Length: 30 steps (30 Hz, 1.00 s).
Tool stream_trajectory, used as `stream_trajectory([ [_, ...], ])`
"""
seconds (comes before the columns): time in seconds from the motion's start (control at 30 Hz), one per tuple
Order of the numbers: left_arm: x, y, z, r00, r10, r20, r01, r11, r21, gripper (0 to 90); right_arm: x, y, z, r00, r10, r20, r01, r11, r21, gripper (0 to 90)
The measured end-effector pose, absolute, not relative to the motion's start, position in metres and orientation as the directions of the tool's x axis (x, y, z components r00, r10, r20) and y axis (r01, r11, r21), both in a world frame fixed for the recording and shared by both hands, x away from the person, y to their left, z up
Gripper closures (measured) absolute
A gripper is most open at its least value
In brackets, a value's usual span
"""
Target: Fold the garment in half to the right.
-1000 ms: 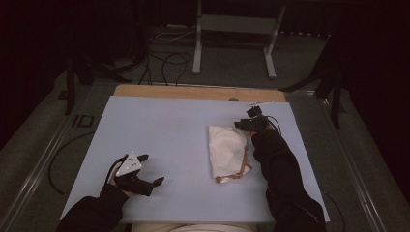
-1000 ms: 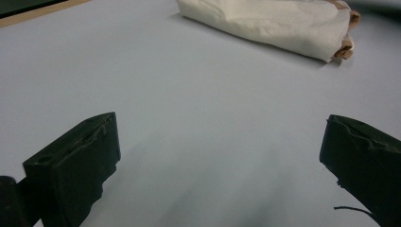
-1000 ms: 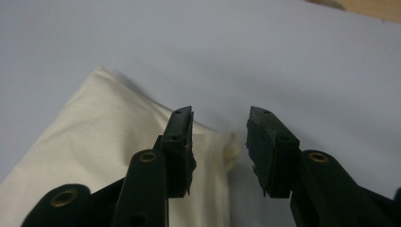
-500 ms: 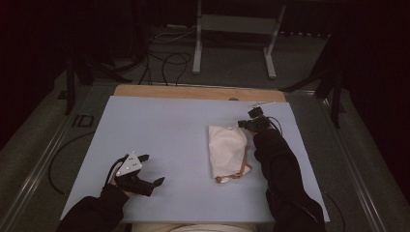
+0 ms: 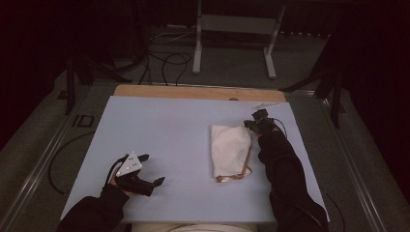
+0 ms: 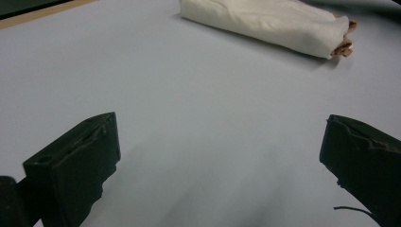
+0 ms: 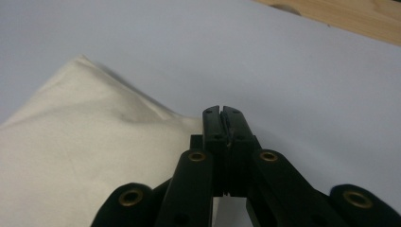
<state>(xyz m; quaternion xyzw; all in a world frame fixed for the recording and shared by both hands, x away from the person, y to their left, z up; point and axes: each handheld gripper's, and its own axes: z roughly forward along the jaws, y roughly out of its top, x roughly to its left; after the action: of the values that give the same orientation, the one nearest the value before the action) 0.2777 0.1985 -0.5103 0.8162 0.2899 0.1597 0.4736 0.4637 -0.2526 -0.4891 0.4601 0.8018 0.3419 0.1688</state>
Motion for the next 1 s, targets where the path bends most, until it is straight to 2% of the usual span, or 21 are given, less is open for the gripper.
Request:
stream_trajectory([
  [0.37, 0.277, 0.198, -0.51, 0.779, 0.626, -0.011, 0.32, -0.383, 0.867, 0.4, 0.465, -0.253, -0.509, -0.511, 0.859, 0.018, 0.638, 0.365, 0.678, 89.7],
  [1.0, 0.278, 0.199, -0.511, 0.777, 0.63, -0.006, 0.319, -0.385, 0.866, 0.4, 0.469, -0.251, -0.52, -0.518, 0.855, -0.008, 0.618, 0.38, 0.688, 89.3],
])
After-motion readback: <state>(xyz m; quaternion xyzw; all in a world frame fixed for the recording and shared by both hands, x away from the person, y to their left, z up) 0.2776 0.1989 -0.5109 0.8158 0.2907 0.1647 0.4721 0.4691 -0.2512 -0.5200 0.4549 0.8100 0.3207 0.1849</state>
